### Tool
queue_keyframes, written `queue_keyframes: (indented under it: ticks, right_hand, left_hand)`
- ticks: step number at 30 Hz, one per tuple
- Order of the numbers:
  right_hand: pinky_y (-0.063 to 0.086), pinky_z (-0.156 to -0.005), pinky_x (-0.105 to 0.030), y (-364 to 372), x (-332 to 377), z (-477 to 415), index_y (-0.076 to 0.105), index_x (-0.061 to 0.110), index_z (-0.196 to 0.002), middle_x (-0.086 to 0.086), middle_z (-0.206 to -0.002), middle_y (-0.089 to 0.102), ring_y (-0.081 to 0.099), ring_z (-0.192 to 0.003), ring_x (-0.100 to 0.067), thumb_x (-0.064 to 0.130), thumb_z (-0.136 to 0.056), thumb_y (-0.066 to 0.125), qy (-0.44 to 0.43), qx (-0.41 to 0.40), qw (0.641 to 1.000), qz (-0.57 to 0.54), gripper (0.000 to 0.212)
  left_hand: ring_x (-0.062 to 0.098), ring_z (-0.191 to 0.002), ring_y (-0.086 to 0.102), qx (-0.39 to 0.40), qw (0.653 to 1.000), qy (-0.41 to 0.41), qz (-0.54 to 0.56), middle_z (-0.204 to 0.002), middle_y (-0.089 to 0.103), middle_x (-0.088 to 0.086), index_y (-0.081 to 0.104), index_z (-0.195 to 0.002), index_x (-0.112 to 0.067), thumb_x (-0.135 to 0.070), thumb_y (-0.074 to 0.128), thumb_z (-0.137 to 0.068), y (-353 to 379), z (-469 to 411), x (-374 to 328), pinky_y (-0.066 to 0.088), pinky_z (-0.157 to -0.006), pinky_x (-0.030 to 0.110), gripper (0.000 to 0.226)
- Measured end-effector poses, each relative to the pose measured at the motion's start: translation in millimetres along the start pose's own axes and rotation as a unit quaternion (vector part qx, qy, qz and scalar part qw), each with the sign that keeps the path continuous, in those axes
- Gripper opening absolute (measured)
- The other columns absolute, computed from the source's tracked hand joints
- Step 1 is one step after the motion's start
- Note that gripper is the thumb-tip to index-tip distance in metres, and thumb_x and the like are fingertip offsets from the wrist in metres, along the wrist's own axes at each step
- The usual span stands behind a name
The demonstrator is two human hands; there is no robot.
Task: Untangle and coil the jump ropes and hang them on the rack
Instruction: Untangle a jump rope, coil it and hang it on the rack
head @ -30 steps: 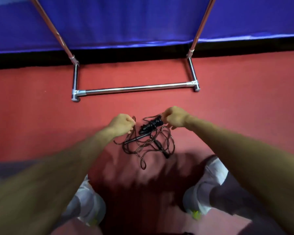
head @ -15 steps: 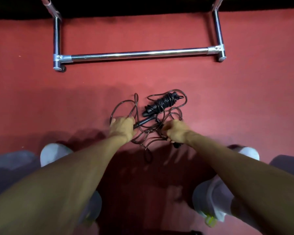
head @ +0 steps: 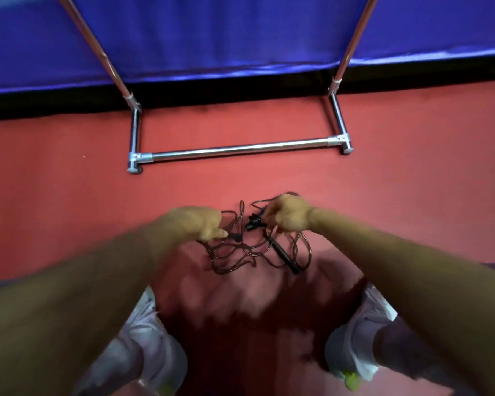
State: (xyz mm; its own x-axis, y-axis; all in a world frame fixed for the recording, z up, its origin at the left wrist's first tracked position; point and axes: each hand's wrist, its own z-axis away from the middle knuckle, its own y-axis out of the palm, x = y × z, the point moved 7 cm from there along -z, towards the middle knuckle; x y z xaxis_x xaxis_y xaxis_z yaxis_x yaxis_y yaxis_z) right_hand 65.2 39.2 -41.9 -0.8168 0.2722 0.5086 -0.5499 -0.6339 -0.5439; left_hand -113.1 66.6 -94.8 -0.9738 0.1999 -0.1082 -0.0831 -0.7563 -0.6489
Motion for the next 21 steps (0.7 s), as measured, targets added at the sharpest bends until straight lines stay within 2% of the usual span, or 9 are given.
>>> queue_keyframes:
  ticks: [2,3,6,8,11,13,15,18,21]
  right_hand:
    - [0.045,-0.057,-0.021,-24,27,24,0.065,0.018,-0.078,0.0,-0.075,0.063,0.057,-0.069,-0.016,0.005,-0.09,0.053,-0.031,-0.025,0.999,-0.003,0.021]
    - [0.046,-0.059,-0.022,-35,40,34,0.065,0.015,-0.08,0.001,-0.073,0.061,0.056,-0.068,-0.015,0.005,-0.09,0.053,-0.047,-0.033,0.998,0.006,0.018]
    - [0.05,-0.056,-0.022,-66,74,69,0.065,0.011,-0.089,-0.006,-0.081,0.065,0.059,-0.065,-0.016,0.001,-0.088,0.051,-0.083,-0.052,0.995,0.025,0.017]
    - [0.051,-0.065,-0.029,-88,94,90,0.066,0.012,-0.093,-0.014,-0.093,0.069,0.06,-0.072,-0.019,0.009,-0.088,0.058,-0.102,-0.08,0.99,0.051,0.01]
    - [0.045,-0.079,-0.029,-126,122,123,0.065,0.011,-0.1,-0.008,-0.102,0.068,0.06,-0.091,-0.022,0.02,-0.087,0.065,-0.135,-0.175,0.969,0.108,0.016]
    - [0.051,-0.08,-0.036,-145,139,139,0.062,0.01,-0.099,-0.01,-0.099,0.066,0.063,-0.089,-0.024,0.014,-0.087,0.064,-0.17,-0.188,0.966,0.048,0.013]
    - [0.055,-0.078,-0.039,-152,147,146,0.061,0.007,-0.105,-0.015,-0.102,0.064,0.061,-0.083,-0.021,0.004,-0.087,0.061,-0.191,-0.158,0.969,-0.007,0.018]
    - [0.05,-0.082,-0.028,-146,154,149,0.057,0.008,-0.116,-0.007,-0.11,0.061,0.058,-0.088,-0.013,-0.002,-0.085,0.062,-0.223,-0.096,0.97,-0.024,0.032]
    - [0.046,-0.095,-0.021,-128,157,143,0.057,0.011,-0.121,0.001,-0.115,0.062,0.059,-0.105,-0.011,0.011,-0.087,0.067,-0.249,-0.055,0.967,-0.001,0.035]
  left_hand:
    - [0.02,-0.078,0.065,-0.033,0.999,-0.001,-0.014,-0.085,0.067,-0.002,0.065,-0.106,-0.022,-0.058,0.053,-0.088,-37,31,-6,0.049,-0.067,0.03,0.042]
    - [0.021,-0.079,0.063,-0.047,0.999,0.005,-0.018,-0.087,0.067,-0.001,0.064,-0.107,-0.02,-0.057,0.051,-0.09,-55,48,-12,0.048,-0.069,0.029,0.043]
    - [0.02,-0.081,0.051,-0.097,0.994,0.04,0.009,-0.085,0.056,0.0,0.058,-0.108,-0.018,-0.045,0.045,-0.1,-109,109,-34,0.037,-0.072,0.027,0.031]
    - [0.021,-0.069,0.053,-0.133,0.987,0.073,0.045,-0.074,0.058,0.001,0.054,-0.099,-0.017,-0.041,0.044,-0.101,-139,144,-45,0.04,-0.066,0.029,0.027]
    - [0.017,-0.047,0.055,-0.158,0.967,0.125,0.158,-0.064,0.064,0.004,0.045,-0.088,-0.013,-0.031,0.051,-0.1,-166,180,-52,0.046,-0.053,0.028,0.023]
    - [0.016,-0.046,0.055,-0.201,0.927,0.163,0.271,-0.068,0.067,0.011,0.043,-0.085,-0.012,-0.024,0.055,-0.099,-188,204,-54,0.047,-0.05,0.027,0.022]
    - [0.018,-0.049,0.056,-0.254,0.872,0.198,0.368,-0.074,0.071,0.013,0.046,-0.087,-0.012,-0.023,0.056,-0.098,-207,225,-55,0.046,-0.05,0.025,0.019]
    - [0.021,-0.055,0.059,-0.281,0.788,0.226,0.499,-0.08,0.075,0.012,0.047,-0.093,-0.011,-0.027,0.05,-0.101,-224,239,-53,0.038,-0.049,0.022,0.018]
    - [0.023,-0.055,0.063,-0.262,0.695,0.254,0.619,-0.08,0.071,0.015,0.048,-0.091,-0.006,-0.019,0.049,-0.101,-234,241,-61,0.043,-0.049,0.023,0.017]
